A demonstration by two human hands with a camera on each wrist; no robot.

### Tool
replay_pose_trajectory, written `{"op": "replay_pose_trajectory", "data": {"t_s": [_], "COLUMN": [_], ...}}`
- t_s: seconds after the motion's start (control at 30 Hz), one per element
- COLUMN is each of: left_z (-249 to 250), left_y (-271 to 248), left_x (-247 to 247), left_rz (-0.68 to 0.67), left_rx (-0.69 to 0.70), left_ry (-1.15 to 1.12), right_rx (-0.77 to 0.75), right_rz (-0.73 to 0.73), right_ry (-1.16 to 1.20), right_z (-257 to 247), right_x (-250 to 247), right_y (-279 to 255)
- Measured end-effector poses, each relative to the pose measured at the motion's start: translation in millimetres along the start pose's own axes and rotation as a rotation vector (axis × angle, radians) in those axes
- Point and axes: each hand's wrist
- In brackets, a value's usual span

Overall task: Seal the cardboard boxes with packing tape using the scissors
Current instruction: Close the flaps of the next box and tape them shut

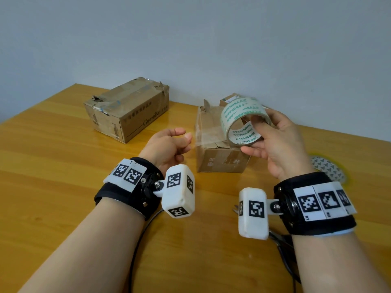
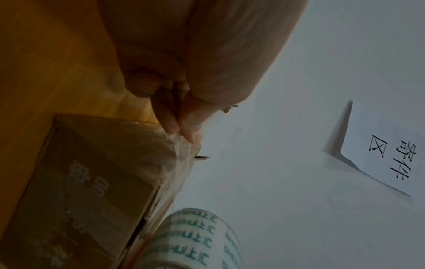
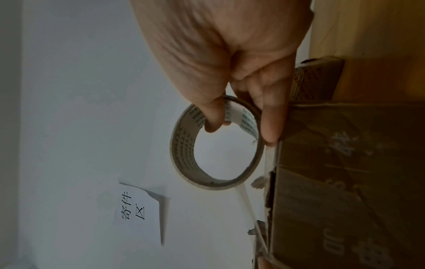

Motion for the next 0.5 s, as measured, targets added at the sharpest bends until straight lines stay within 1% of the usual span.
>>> {"op": "replay_pose_trajectory", "data": {"t_s": [0.17,0.37,0.5], "left_z": [-5.1,-11.4,-10.1], "left_y": [1.2,0.7,-2.9], "left_x": [4.3,16.2,17.4], "left_rz": [0.005,0.005,-0.026], "left_rx": [-0.03,0.033,0.052], "left_ry": [0.047,0.189,0.304], "right_rx": [-0.011,0.005,0.011], "right_rz": [0.005,0.001,0.002], "right_ry": [-0.017,-0.008,-0.02], "right_z": [1.4,2.1,2.5], "right_x": [0.1,-2.0,-2.8], "right_y": [0.9,2.3,3.0]}}
Point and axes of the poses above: each hand's wrist, its own y-axis towards the middle knuckle, its own x-axis out of the palm, z = x × y, and after that the axes turned 9 degrees about y, right-handed
